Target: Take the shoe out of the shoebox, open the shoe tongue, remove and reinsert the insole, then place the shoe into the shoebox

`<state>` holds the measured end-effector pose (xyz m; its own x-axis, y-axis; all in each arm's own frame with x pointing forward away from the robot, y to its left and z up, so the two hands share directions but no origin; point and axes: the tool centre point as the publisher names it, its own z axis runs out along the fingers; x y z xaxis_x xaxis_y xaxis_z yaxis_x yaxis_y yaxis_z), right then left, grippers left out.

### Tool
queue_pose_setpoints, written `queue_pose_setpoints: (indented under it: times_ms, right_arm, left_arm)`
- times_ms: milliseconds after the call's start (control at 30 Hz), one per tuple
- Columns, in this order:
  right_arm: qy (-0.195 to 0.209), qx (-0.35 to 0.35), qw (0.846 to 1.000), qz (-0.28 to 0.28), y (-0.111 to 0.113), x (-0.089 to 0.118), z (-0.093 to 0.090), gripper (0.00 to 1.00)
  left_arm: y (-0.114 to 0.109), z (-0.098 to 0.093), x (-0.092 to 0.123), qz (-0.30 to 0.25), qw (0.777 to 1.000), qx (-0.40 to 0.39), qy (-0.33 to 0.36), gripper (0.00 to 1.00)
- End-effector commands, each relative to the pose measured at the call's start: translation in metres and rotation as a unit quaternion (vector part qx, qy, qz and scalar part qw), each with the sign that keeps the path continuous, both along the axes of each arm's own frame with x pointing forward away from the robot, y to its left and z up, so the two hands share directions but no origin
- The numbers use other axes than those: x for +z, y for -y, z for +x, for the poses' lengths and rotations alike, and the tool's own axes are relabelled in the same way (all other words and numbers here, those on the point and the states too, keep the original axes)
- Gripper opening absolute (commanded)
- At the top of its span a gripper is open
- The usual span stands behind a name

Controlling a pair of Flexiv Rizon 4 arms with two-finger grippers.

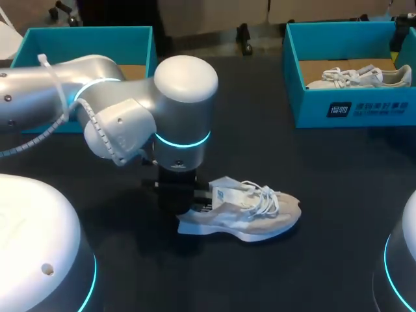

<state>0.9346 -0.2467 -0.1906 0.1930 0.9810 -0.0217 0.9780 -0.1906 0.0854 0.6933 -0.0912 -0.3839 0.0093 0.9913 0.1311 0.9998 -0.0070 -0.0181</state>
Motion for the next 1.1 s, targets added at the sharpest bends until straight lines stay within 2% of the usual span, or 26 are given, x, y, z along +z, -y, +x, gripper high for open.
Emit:
queue_pose_setpoints:
  times_ms: [33,667,700,800,867,900,933,1100]
  right_arm:
    - [0.001,-0.001,1.000,-0.001,-0.001,0.000,-0.001,1.00]
    - [0.001,-0.001,1.000,-0.001,-0.001,0.000,-0.001,1.00]
    - [0.001,-0.001,1.000,-0.001,-0.001,0.000,-0.001,1.00]
    - [0.001,-0.001,1.000,-0.001,-0.001,0.000,-0.001,1.00]
    - [0.001,-0.001,1.000,-0.001,-0.001,0.000,-0.001,1.00]
    - [0.001,-0.001,1.000,-0.001,-0.001,0.000,-0.001,1.00]
    - [0.001,-0.001,1.000,-0.001,-0.001,0.000,-0.001,1.00]
    - [0.001,-0.001,1.000,-0.001,-0.001,0.000,-0.001,1.00]
  left_arm:
    - [0.001,-0.001,-0.003,-0.001,1.000,-0.001,0.002,0.00]
    - [0.005,-0.003,-0.017,0.012,1.000,-0.017,0.015,0.00]
    - [0.005,-0.003,-0.017,0.012,1.000,-0.017,0.015,0.09]
    - [0.005,-0.003,-0.017,0.012,1.000,-0.017,0.015,0.48]
    - [0.005,-0.003,-0.017,0.010,1.000,-0.017,0.014,0.84]
    - [0.004,-0.003,-0.015,0.007,1.000,-0.016,0.015,0.94]
    - [0.003,-0.003,-0.012,0.002,1.000,-0.014,0.015,1.00]
    - [0.001,-0.005,0.007,-0.021,1.000,-0.015,0.011,1.00]
